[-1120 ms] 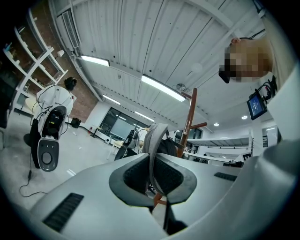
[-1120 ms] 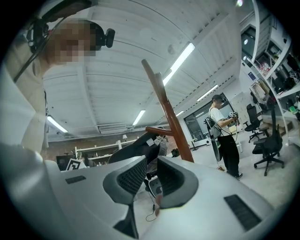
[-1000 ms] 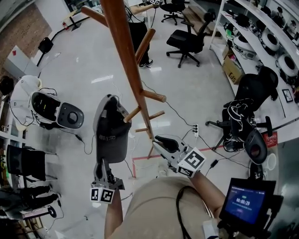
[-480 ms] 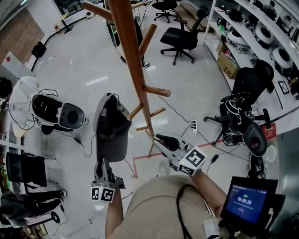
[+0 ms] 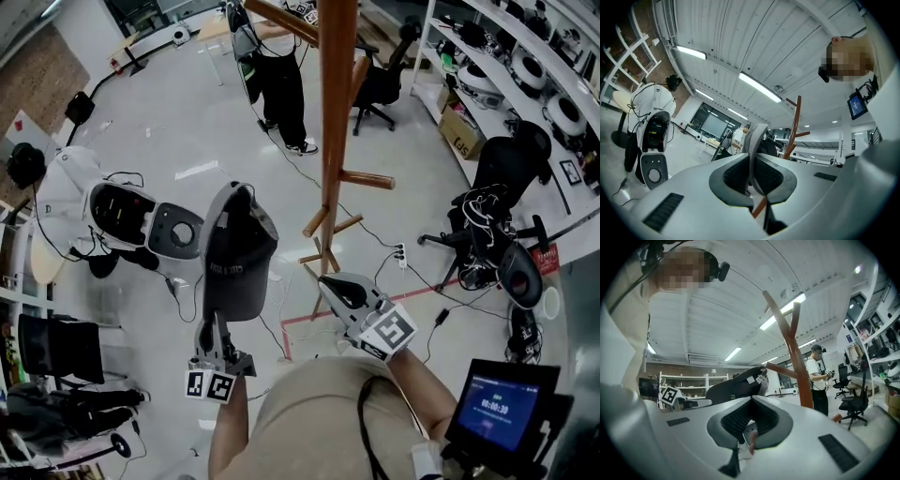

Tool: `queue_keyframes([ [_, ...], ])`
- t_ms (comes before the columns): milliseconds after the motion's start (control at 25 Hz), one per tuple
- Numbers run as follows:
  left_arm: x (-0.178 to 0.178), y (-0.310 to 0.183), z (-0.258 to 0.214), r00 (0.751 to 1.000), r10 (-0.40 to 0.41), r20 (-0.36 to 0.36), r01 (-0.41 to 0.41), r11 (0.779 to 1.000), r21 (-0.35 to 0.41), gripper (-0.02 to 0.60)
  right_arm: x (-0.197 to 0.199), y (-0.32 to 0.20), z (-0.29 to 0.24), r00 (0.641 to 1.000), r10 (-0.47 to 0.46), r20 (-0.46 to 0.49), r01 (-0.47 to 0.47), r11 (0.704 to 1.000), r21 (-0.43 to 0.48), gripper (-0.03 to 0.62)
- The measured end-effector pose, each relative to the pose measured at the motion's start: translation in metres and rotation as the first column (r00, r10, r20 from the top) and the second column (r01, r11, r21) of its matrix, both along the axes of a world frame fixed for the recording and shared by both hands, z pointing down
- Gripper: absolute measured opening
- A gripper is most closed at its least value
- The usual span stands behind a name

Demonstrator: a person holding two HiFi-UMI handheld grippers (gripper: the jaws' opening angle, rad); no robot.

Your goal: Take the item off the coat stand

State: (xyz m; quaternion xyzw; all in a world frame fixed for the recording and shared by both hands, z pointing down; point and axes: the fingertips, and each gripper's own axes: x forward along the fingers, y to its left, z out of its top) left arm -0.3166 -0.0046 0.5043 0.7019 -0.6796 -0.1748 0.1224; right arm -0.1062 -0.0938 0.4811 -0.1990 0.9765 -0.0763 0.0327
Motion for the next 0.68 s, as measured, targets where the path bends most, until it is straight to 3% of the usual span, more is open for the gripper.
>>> queue_keyframes([
  [240,-0.04,0.003,-0.016,0.999,0.036,0.013,-0.037,0.999,0.032,0.031,-0.033,0.019,-0.008,0.998,0.053,0.04,-0.052,0.999,-0.005,0.017],
  [400,-0.043,-0.022,-0.035,0.998,0.052,0.031,-0.054,0.995,0.082,0.031,-0.029,0.011,-0.003,0.996,0.085,0.027,-0.086,0.996,0.011,0.015],
  [680,-0.077,-0.042,-0.115,0.993,0.067,0.099,-0.088,0.971,0.224,0.031,-0.057,0.035,-0.009,0.993,0.11,0.031,-0.109,0.994,-0.019,0.015],
])
